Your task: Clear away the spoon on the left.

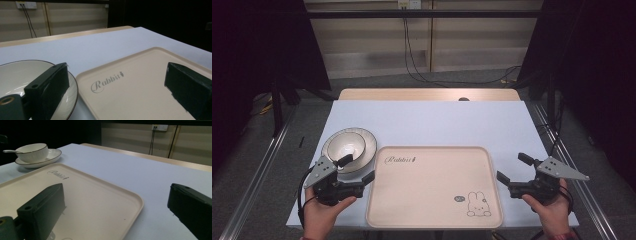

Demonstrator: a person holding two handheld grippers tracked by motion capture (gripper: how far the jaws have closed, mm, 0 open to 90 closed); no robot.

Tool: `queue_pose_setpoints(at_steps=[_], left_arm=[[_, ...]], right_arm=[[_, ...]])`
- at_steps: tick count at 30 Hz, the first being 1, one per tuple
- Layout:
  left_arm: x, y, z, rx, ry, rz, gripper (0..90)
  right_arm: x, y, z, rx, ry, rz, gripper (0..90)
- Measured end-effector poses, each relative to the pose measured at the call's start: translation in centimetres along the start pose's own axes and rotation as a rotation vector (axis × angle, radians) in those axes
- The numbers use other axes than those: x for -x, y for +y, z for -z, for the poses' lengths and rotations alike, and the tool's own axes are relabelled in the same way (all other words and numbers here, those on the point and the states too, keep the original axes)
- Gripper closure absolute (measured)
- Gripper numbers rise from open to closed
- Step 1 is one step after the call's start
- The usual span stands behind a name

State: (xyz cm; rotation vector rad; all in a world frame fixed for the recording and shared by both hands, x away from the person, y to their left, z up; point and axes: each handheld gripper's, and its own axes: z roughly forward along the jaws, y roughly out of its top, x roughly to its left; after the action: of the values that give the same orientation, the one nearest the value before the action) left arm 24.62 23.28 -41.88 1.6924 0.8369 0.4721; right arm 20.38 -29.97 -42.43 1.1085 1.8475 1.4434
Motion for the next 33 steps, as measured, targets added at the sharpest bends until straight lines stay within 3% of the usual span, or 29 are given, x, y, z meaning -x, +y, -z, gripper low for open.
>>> queue_pose_setpoints(at_steps=[6,9,16,27,33], left_arm=[[-0.2,-0.2,0.5,0.001,0.014,0.003,5.8],[-0.5,-0.5,0.9,-0.009,0.035,-0.003,5.8],[-0.7,-0.9,1.3,-0.03,0.069,-0.015,7.0],[-1.2,-1.6,2.0,-0.041,0.112,-0.01,9.5],[-1.3,-1.8,2.2,-0.06,0.141,-0.027,14.2]], right_arm=[[-0.2,0.0,-0.3,-0.005,0.031,0.031,1.1],[-0.2,0.0,-0.5,-0.008,0.034,0.016,1.1],[-0.4,-0.2,-0.8,-0.017,0.046,0.036,1.1],[-0.4,-0.2,-1.0,-0.023,0.031,0.046,1.2],[-0.4,-0.3,-1.0,-0.022,0.027,0.048,1.0]])
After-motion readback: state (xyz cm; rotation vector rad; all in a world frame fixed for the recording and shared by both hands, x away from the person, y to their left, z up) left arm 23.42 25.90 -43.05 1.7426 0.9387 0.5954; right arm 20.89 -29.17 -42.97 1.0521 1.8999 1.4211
